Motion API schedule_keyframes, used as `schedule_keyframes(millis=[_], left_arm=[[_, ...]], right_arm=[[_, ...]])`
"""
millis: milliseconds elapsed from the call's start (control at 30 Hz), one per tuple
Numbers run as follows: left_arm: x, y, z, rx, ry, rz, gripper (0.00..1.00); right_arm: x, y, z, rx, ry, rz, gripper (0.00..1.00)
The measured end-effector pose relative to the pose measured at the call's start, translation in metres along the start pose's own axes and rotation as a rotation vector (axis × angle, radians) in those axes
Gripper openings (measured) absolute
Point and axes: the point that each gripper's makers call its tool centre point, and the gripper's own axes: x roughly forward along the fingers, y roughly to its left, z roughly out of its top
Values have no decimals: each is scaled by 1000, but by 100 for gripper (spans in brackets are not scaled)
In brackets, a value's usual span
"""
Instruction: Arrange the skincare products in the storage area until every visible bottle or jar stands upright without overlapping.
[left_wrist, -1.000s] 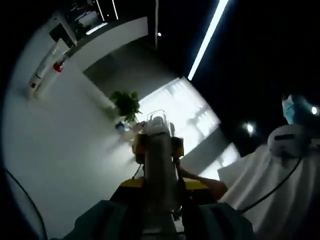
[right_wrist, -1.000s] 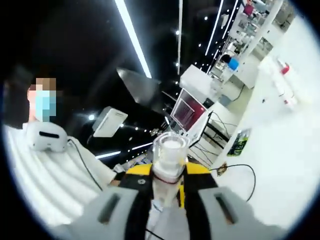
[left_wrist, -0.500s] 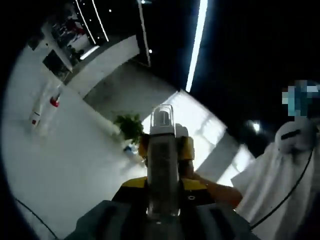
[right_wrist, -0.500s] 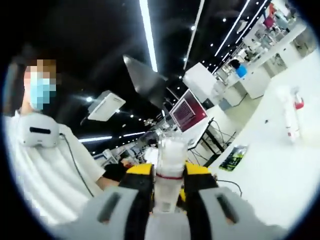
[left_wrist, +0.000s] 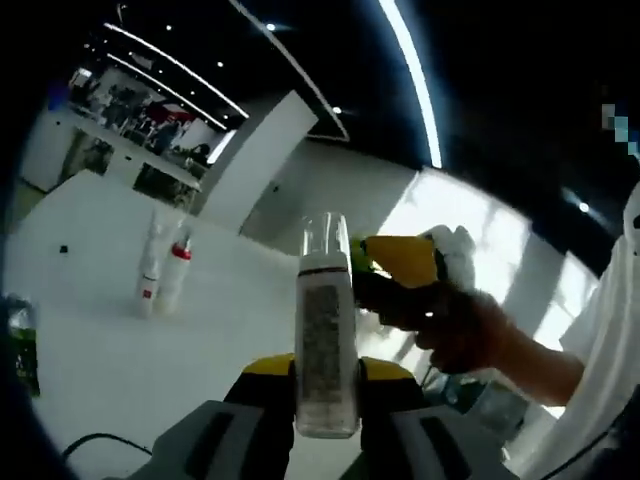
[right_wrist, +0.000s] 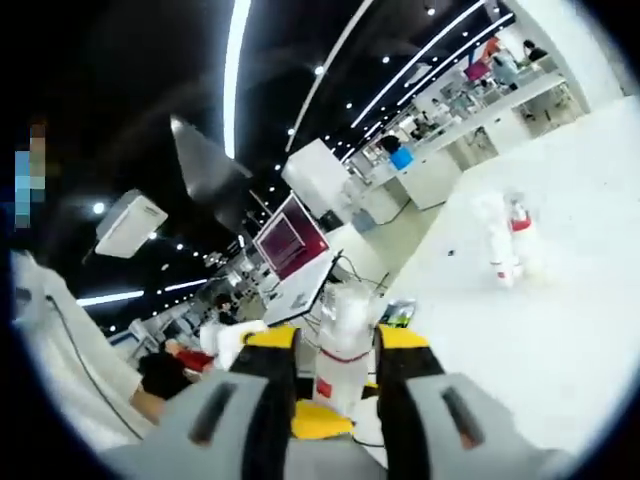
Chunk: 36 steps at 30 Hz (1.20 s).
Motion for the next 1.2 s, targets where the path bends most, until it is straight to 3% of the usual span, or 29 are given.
schedule_keyframes(millis=[67, 133, 267, 500, 667, 800, 900, 1000, 1067, 1200], left_arm=[[2, 0, -10, 122, 54, 30, 23], [3, 2, -17, 162, 84, 72, 23], [3, 11, -19, 283, 116, 141, 24], [2, 19, -16, 287, 93, 161, 24], [-11, 37, -16, 194, 56, 228, 34], [-26, 51, -27, 206, 101, 273, 36], [-32, 56, -30, 196, 102, 279, 37], [-41, 68, -44, 217, 174, 346, 39], [-43, 68, -52, 237, 196, 355, 41], [-50, 73, -81, 288, 294, 399, 43]], right_arm=[[2, -4, -5, 12, 23, -12, 29], [1, -12, -11, 25, 43, -53, 24], [0, -15, -15, 13, 62, -65, 21], [5, -9, -13, -60, 70, -76, 20], [12, -15, 0, -134, 54, -101, 19], [23, -25, 9, -176, 50, -116, 18], [30, -35, 10, -195, 50, -136, 18], [40, -57, 9, -244, 49, -191, 18], [45, -65, 10, -255, 48, -204, 19], [58, -101, 13, -343, 73, -303, 19]])
